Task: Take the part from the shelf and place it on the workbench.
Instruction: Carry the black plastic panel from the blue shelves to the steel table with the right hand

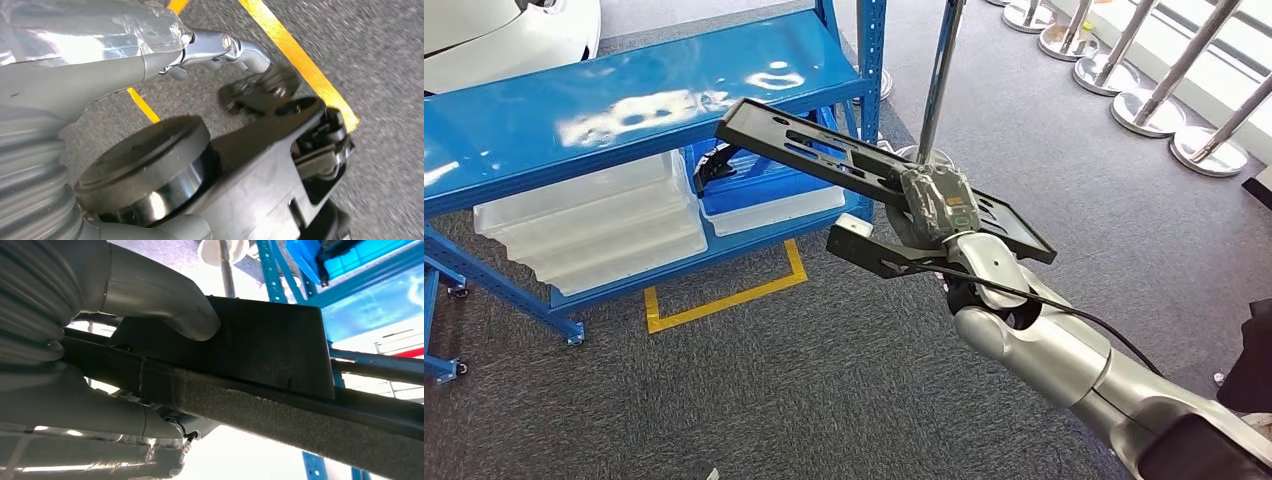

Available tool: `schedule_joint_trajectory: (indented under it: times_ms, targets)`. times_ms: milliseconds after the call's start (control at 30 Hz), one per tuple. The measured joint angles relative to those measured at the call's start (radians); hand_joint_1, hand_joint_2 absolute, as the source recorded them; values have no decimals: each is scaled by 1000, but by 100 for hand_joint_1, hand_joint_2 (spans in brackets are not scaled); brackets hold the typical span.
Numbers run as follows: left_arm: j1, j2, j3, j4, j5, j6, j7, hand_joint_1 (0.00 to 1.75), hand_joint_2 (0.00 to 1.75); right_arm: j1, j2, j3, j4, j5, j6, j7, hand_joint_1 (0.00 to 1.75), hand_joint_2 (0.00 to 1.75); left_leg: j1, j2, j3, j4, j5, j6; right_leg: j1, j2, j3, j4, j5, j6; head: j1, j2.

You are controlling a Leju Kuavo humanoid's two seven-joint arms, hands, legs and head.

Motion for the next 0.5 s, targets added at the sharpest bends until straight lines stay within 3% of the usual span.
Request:
schedule_joint_trajectory:
  times_ms: [33,100,167,200,233,300,333,367,433,467,500]
  targets:
    - [0,0,0,0,0,0,0,0,175,0,0,0,0,0,0,0,175,175,2,-1,17,9,19,-1,0,6,-16,3,11,2,-2,0]
    - [-1,0,0,0,-2,0,0,0,175,0,0,0,0,0,0,0,175,175,9,-12,96,-66,71,1,0,18,-44,7,33,9,-6,0]
    - [-3,0,0,0,-3,0,0,0,175,-1,1,-1,0,0,-1,0,175,175,11,-39,193,-207,65,6,0,30,-65,8,55,20,-7,0]
    - [-3,0,0,0,-4,0,0,0,175,-1,1,-1,0,1,-2,0,175,175,8,-50,220,-256,54,9,-2,35,-71,5,68,27,-5,0]
    - [-3,0,0,0,-4,0,0,0,175,-2,1,-1,0,1,-2,0,175,175,3,-53,232,-287,47,12,-6,39,-76,1,81,34,-4,0]
    - [-3,0,0,0,-4,0,0,0,175,1,0,-1,1,1,-2,0,175,175,-1,-39,219,-301,70,23,-12,46,-87,-7,97,47,-3,0]
    - [-4,0,0,0,-4,0,0,0,175,2,-1,-1,2,1,-2,0,175,175,0,-30,208,-306,84,32,-13,42,-97,5,76,50,-1,0]
    - [-4,0,0,0,-4,0,0,0,175,4,-1,-1,2,1,-2,0,175,175,0,-21,193,-311,100,41,-13,33,-108,35,34,53,3,0]
    - [-4,1,0,0,-4,0,0,0,175,5,-1,0,3,1,-2,0,175,175,-1,-5,161,-312,127,53,-16,13,-132,152,-82,55,13,0]
    - [-3,1,0,1,-4,0,0,0,175,5,-1,0,3,1,-2,0,175,175,-3,2,144,-311,140,55,-17,9,-140,221,-117,58,17,0]
    - [-3,2,0,1,-4,0,0,0,175,5,-1,0,4,1,-2,0,175,175,-3,9,127,-310,153,54,-17,7,-141,278,-125,60,20,0]
